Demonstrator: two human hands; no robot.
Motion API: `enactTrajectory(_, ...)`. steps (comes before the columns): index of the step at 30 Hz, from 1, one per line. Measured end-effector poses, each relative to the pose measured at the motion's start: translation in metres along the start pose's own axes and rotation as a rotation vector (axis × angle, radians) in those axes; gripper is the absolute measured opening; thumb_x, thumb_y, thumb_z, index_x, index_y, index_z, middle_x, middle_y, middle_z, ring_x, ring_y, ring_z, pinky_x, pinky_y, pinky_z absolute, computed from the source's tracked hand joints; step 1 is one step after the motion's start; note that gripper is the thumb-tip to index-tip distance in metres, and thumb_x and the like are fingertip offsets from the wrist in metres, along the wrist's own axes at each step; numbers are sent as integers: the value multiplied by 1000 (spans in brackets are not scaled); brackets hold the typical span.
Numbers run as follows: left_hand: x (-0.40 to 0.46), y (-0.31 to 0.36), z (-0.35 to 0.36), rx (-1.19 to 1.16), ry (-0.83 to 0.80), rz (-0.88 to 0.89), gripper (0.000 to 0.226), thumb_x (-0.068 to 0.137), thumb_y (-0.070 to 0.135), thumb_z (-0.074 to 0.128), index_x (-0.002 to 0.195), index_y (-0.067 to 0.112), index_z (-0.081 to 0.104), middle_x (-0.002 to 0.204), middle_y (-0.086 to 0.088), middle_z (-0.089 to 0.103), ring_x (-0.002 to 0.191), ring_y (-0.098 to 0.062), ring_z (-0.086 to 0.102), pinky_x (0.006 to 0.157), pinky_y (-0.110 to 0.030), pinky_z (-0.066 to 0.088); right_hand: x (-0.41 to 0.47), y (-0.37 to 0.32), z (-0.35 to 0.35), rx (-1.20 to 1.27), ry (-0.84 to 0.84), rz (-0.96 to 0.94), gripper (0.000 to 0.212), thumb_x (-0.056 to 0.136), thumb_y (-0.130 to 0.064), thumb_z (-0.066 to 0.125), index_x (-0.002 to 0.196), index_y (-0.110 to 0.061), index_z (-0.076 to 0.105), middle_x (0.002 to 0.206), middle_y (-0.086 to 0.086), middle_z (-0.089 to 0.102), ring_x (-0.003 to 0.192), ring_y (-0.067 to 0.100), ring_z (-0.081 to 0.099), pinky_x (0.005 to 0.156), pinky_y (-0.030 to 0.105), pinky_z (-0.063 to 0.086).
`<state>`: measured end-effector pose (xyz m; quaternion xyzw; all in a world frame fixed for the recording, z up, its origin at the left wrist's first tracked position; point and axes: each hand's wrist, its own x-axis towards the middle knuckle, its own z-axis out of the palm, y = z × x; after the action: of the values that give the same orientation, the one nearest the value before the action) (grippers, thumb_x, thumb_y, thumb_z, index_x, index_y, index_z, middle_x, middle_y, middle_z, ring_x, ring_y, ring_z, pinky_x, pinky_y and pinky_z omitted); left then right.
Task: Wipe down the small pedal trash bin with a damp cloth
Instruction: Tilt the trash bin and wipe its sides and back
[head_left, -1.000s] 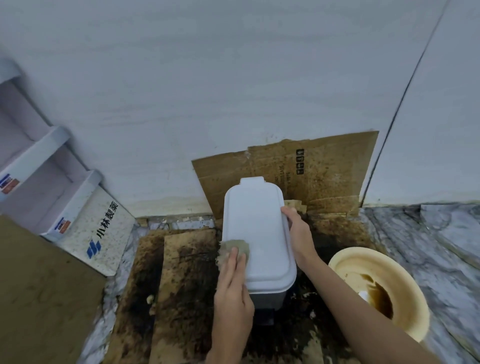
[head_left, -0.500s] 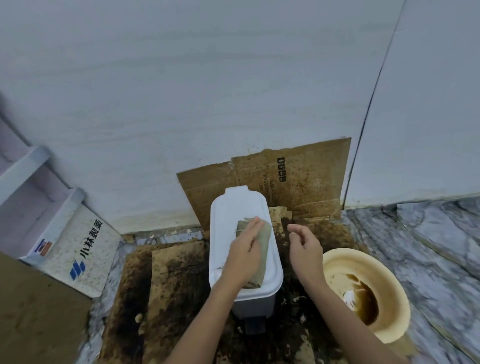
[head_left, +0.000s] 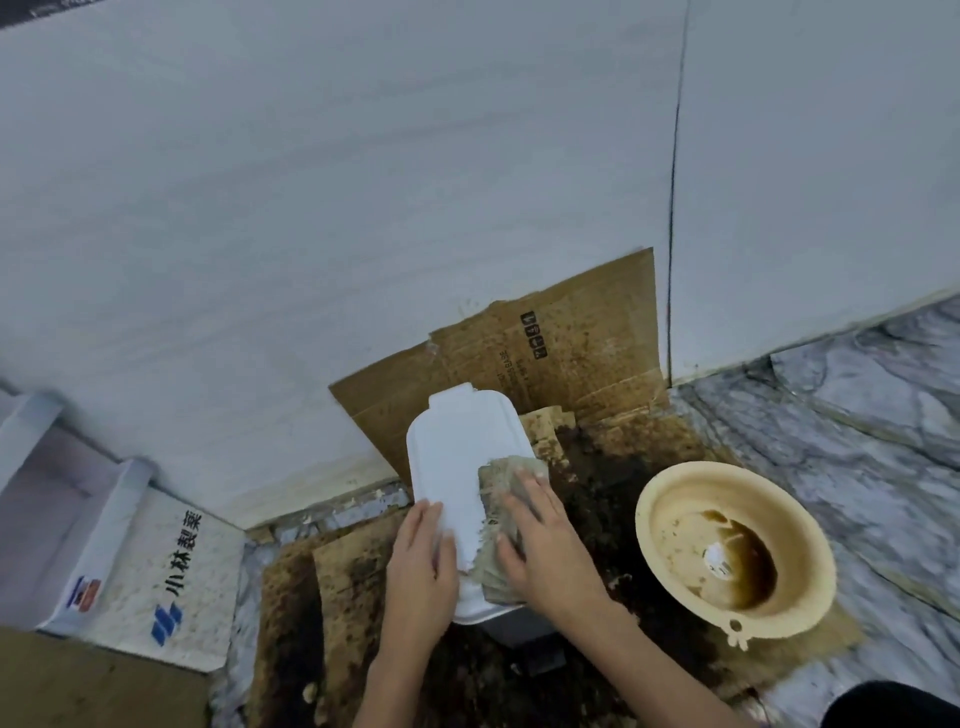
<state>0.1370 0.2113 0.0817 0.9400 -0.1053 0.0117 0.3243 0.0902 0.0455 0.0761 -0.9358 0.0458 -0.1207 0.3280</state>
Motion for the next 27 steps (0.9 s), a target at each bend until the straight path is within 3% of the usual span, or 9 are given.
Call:
enactTrajectory(3, 12, 5, 4, 102, -102, 86, 54, 108, 37, 42, 157, 15, 39, 170, -3, 21, 156, -19, 16, 121, -25, 9, -15, 4, -7, 254, 43, 119, 57, 95, -35, 49, 149, -19, 38, 162, -8, 15, 150, 9, 9, 120, 25, 15)
enactTrajectory(7, 41, 21, 13, 233, -137, 175, 58, 107, 42, 40, 160, 18, 31, 170, -3, 20, 158, -24, 12, 128, -45, 11, 1, 6, -16, 344, -4, 226, 63, 95, -33, 47, 154, -19, 28, 163, -10, 15, 148, 5, 12, 119, 27, 18)
enactTrajectory(13, 91, 59, 31, 281, -200, 90, 54, 109, 41, 31, 161, 28, 27, 172, 4, 11, 159, -23, 6, 122, -67, 3, 18, 17, -16, 493, 15, 314, 52, 100, -27, 40, 151, -21, 35, 161, -12, 23, 146, 3, 21, 118, 24, 19)
enactTrajectory(20, 87, 46, 38, 300, -136, 100, 62, 105, 56, 24, 163, 36, 18, 173, 11, 8, 159, -15, 0, 125, -59, -6, -12, 17, 6, 780, 153, 488, 48, 95, -35, 36, 142, -35, 48, 142, -34, 38, 135, -13, 30, 118, 27, 26)
enactTrajectory(24, 85, 15, 15, 253, -120, 87, 75, 95, 75, 19, 162, 41, 14, 172, 16, 5, 159, -11, 0, 125, -58, -4, -15, 10, 12, 954, 25, 530, 58, 81, -67, 51, 135, -45, 49, 130, -37, 46, 127, -8, 43, 109, 25, 39)
enactTrajectory(27, 84, -3, -5, 207, -136, 38, 83, 90, 80, 28, 162, 41, 14, 170, 20, 5, 158, -8, 1, 125, -61, 0, -17, -8, 31, 916, -67, 460, 69, 83, -65, 58, 144, -41, 38, 143, -30, 37, 131, -10, 35, 106, 13, 35)
